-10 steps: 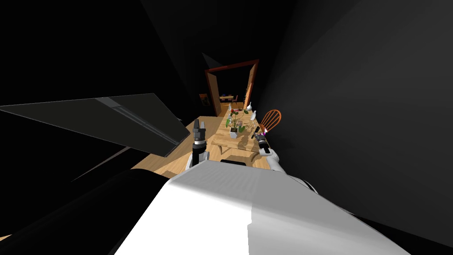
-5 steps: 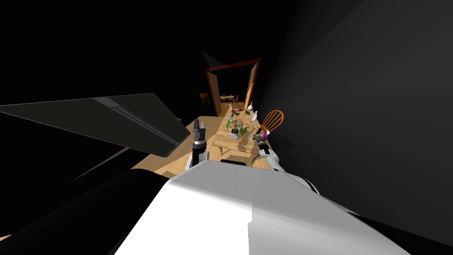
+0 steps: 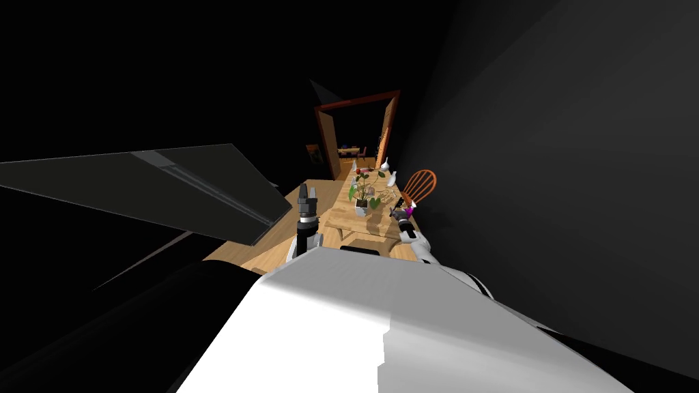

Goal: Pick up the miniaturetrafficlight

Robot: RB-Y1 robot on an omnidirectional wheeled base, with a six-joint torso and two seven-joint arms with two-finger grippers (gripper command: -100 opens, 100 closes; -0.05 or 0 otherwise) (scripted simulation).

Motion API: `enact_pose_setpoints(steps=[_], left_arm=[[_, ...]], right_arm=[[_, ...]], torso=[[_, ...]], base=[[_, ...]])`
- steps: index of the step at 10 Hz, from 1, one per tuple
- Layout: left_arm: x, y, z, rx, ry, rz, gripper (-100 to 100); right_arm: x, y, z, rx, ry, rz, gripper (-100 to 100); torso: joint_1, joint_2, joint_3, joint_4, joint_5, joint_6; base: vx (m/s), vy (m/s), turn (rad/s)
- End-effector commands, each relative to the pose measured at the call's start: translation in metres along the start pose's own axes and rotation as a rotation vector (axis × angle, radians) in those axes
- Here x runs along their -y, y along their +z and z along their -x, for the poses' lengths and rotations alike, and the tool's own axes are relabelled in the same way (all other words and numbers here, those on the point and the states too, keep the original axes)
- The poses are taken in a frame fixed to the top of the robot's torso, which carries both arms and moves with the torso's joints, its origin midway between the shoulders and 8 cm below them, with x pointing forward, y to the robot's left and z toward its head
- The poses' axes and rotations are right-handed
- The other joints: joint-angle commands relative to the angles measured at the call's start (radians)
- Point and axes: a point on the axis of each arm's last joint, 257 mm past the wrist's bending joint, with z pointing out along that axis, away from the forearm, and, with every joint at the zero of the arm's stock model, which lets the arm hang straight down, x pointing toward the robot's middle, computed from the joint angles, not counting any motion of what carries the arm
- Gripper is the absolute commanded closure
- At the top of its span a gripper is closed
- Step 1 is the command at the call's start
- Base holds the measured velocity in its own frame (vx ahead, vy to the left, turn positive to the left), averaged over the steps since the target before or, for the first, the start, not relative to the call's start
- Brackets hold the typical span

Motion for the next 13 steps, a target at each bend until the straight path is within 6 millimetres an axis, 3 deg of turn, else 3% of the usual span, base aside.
enact_pose_setpoints(steps=[1, 8, 9, 10, 13], left_arm=[[0.000, 0.000, 0.000, 0.000, 0.000, 0.000, 0], [0.000, 0.000, 0.000, 0.000, 0.000, 0.000, 0], [0.000, 0.000, 0.000, 0.000, 0.000, 0.000, 0], [0.000, 0.000, 0.000, 0.000, 0.000, 0.000, 0], [0.000, 0.000, 0.000, 0.000, 0.000, 0.000, 0]], right_arm=[[-0.016, 0.002, 0.003, 0.003, -0.004, 0.037, -100], [-0.073, 0.002, 0.004, 0.003, -0.015, 0.171, -100], [-0.067, 0.003, 0.004, 0.002, -0.014, 0.157, -100], [-0.068, 0.003, 0.004, 0.003, -0.015, 0.160, 100], [-0.067, 0.004, 0.006, 0.007, -0.019, 0.159, 100]], torso=[[0.000, 0.000, 0.000, 0.000, 0.000, 0.000], [0.000, -0.002, -0.001, -0.001, 0.000, -0.001], [0.000, -0.002, -0.001, -0.001, 0.000, -0.001], [-0.001, 0.000, 0.000, 0.000, 0.000, -0.001], [-0.003, 0.002, 0.001, -0.001, -0.002, -0.002]], base=[[0.113, 0.019, -0.320], [0.089, 0.030, -0.192], [0.035, 0.015, -0.034], [0.007, 0.003, 0.007], [0.001, 0.000, -0.004]])
